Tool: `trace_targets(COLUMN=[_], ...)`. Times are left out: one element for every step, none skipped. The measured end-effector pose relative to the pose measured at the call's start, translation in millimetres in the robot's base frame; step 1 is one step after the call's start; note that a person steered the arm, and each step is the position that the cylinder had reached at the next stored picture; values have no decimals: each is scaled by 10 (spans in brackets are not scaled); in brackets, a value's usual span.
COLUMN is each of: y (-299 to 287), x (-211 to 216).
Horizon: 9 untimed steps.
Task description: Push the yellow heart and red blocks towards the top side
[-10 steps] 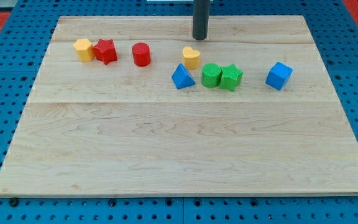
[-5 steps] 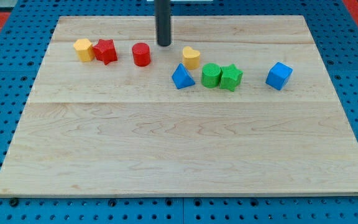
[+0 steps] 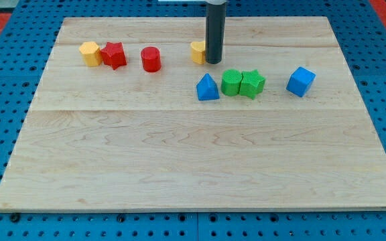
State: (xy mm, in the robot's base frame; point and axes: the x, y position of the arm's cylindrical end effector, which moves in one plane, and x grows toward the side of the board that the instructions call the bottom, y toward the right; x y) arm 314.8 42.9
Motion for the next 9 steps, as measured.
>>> trace_targets(y=[-76, -923, -1712, -2146, -1793, -1630, -1622, -1317, -1430], x=[244, 348, 524, 409, 171, 172, -83, -118, 124])
